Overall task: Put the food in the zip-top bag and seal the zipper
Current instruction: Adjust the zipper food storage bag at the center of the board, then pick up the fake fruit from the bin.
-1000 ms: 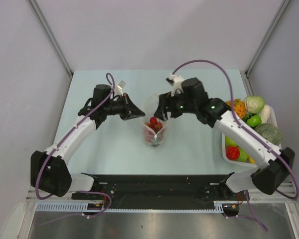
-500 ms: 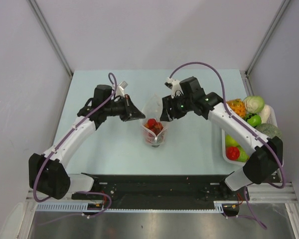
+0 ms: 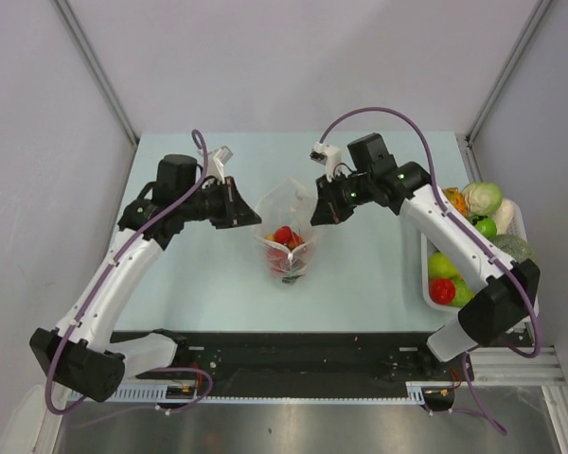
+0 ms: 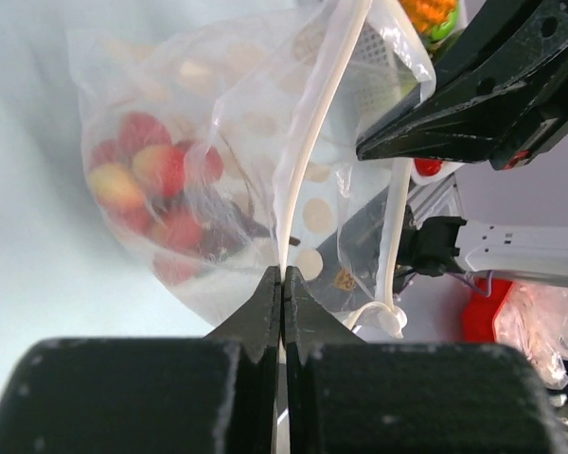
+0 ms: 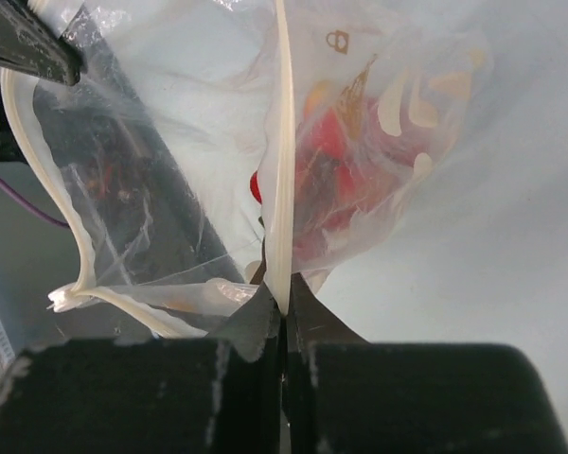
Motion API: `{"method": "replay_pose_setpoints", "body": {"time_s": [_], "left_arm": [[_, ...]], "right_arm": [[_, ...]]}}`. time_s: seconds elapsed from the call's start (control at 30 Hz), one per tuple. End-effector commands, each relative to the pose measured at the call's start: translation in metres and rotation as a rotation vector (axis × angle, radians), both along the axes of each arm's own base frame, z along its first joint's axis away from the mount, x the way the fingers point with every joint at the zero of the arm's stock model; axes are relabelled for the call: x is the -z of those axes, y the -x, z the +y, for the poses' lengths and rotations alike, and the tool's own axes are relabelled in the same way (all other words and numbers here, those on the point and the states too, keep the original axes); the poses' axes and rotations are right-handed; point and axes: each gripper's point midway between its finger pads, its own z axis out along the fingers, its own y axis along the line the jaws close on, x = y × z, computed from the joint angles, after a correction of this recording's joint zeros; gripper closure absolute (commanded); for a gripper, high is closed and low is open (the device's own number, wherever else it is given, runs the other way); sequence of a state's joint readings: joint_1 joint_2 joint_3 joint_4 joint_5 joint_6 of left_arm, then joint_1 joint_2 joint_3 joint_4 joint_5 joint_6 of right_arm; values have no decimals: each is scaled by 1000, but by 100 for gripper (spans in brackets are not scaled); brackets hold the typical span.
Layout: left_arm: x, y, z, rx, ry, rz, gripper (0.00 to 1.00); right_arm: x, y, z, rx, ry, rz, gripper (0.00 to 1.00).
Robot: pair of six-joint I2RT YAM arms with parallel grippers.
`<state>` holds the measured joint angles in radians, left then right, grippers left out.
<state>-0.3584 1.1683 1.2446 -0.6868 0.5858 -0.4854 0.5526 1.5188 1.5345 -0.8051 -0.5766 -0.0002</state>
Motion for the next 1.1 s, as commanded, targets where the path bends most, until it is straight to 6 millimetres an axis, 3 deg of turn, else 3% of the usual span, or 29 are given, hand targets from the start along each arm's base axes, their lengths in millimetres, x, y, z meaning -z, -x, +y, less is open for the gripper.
{"method": "replay_pose_setpoints", "body": {"time_s": [0.0, 0.1, 0.2, 0.3, 0.33, 0.4, 0.43, 0.47, 0.5, 0.53, 0.57, 0.6, 0.63, 0.67, 0.8, 0.93, 1.07], "left_arm": [[21, -1, 1, -19, -50, 57, 100], [27, -12, -7, -43, -14, 101, 100], [31, -22, -18, -48, 10, 129, 100], [33, -28, -26, -37, 16, 138, 100], [32, -29, -28, -32, 18, 137, 100], [34, -30, -29, -30, 17, 136, 100], [35, -30, -29, -32, 14, 137, 100], [36, -30, -29, -27, 11, 134, 100], [35, -29, -29, -26, 12, 130, 100], [36, -28, -28, -30, 11, 130, 100], [36, -28, -27, -30, 10, 121, 100], [35, -28, -27, -27, 11, 115, 100], [38, -27, -26, -30, 6, 113, 100], [39, -27, -26, -29, 4, 111, 100], [44, -23, -24, -28, -1, 120, 100], [40, -21, -22, -24, -3, 97, 100], [40, -22, -23, -13, -7, 92, 100]], "right_arm": [[25, -11, 2, -121, 59, -1, 100], [31, -25, 5, -146, 85, -16, 88], [24, -43, -2, -132, 99, -54, 77], [1, -54, -25, -88, 101, -79, 51], [-15, -66, -40, -53, 106, -131, 29], [-33, -61, -64, -22, 125, -148, 14], [-42, -60, -77, -1, 127, -163, 1], [-53, -65, -97, 40, 138, -192, 0], [-63, -54, -116, 76, 150, -192, 0], [-67, -52, -131, 113, 165, -198, 0], [-65, -54, -160, 189, 189, -186, 0], [-72, -42, -178, 237, 205, -201, 0], [-72, -39, -193, 278, 224, -203, 0], [-71, -39, -228, 382, 241, -197, 0], [-47, -12, -290, 528, 320, -157, 0], [-30, 5, -327, 644, 403, -134, 0], [-14, -10, -349, 699, 452, -163, 0]]}}
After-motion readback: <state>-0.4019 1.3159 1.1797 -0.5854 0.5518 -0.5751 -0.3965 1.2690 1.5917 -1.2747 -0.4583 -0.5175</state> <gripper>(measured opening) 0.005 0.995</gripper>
